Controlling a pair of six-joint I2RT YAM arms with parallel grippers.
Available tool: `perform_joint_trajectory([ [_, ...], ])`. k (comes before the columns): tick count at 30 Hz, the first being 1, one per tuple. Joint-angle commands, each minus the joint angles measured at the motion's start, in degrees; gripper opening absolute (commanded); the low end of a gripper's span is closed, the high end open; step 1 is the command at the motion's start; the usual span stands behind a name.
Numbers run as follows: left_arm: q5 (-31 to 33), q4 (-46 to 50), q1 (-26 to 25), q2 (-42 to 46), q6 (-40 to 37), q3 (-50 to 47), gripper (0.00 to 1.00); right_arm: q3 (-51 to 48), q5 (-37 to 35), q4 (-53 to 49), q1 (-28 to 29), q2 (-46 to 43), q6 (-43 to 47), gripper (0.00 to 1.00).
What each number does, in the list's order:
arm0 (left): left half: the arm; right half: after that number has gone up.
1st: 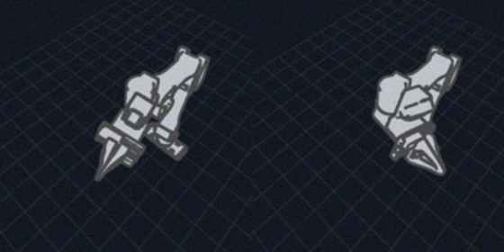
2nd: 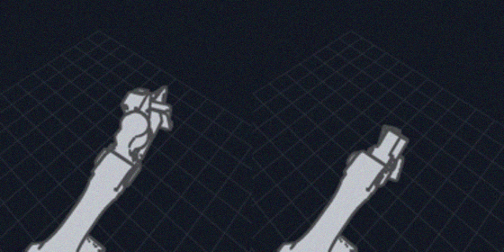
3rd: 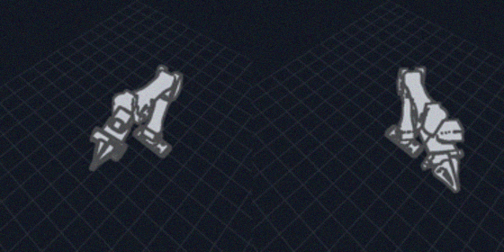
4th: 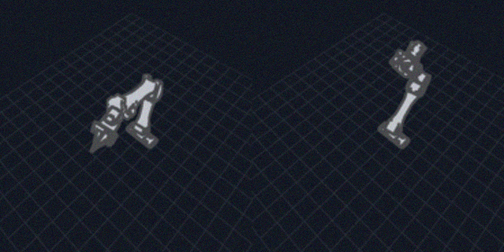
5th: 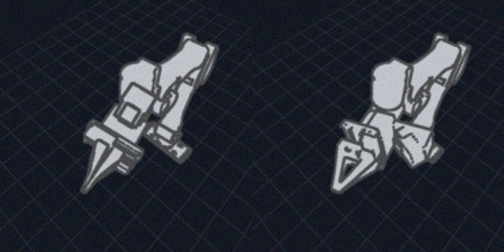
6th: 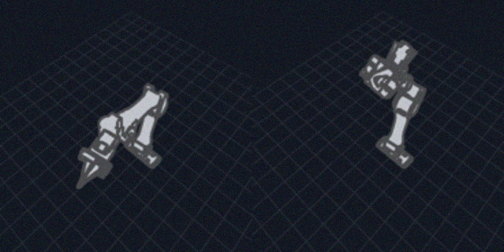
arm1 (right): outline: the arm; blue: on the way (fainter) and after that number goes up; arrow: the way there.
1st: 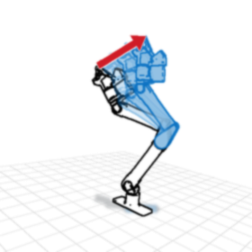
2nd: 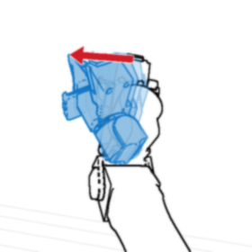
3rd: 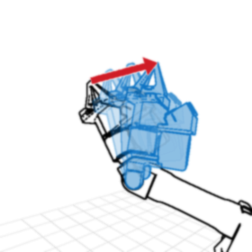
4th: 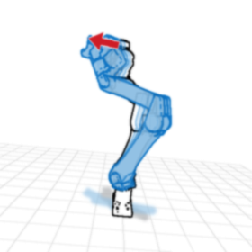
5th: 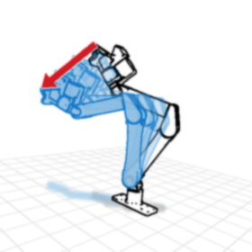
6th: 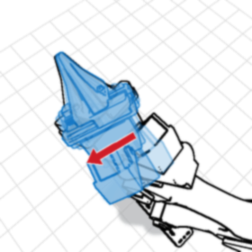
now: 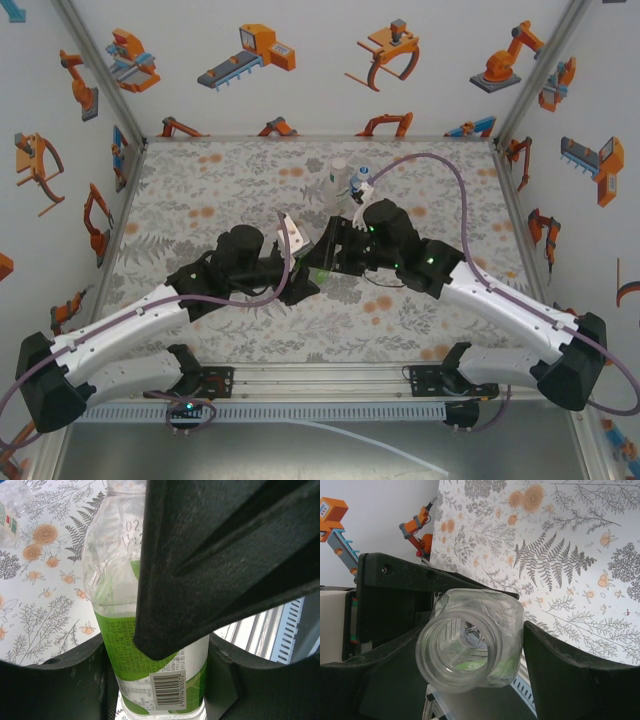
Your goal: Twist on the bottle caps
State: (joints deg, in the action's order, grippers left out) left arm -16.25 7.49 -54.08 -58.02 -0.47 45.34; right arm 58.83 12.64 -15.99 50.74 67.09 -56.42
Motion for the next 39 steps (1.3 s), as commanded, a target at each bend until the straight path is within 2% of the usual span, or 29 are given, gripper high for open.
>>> perform_joint_trajectory([
  [1,0.00,-2.37,-0.63,1.98,-1.20,0.12,0.30,2.10,0.27,-0.71,1.00,1.08,-1.19,0.59],
  [4,0.73,-3.04,-0.76,2.66,-1.00,-0.21,0.36,2.60,0.28,-0.63,1.44,1.54,-1.88,0.51],
  [6,1.41,-3.58,-0.76,3.17,-0.91,-0.50,0.48,2.85,-0.11,-0.30,1.87,1.44,-2.19,0.44],
  [11,1.98,-4.49,-0.76,3.70,-0.52,-0.69,0.60,2.89,-1.30,0.78,2.93,0.65,-2.73,0.38],
  [20,2.35,-6.60,-0.76,2.25,0.46,0.38,0.65,3.34,-1.96,0.52,4.43,0.72,-3.16,0.35],
  [24,1.21,-5.79,-0.76,0.77,0.55,1.05,0.60,3.38,-2.36,0.87,4.87,0.51,-3.16,0.35],
  [32,0.14,-5.04,-0.78,0.06,0.92,1.33,0.32,3.29,-3.81,-0.12,4.91,-0.44,-2.12,0.38],
  [34,0.33,-4.78,-0.80,0.27,0.96,1.29,0.27,3.95,-4.82,-1.73,4.89,-0.82,-0.80,0.42],
  [37,1.75,-3.79,-0.80,1.08,1.13,1.16,0.22,5.62,-7.07,-4.96,4.86,-1.74,2.21,0.56],
  [39,2.78,-3.33,-0.77,1.89,1.33,0.83,0.19,6.61,-8.63,-6.88,4.87,-2.58,4.19,0.61],
])
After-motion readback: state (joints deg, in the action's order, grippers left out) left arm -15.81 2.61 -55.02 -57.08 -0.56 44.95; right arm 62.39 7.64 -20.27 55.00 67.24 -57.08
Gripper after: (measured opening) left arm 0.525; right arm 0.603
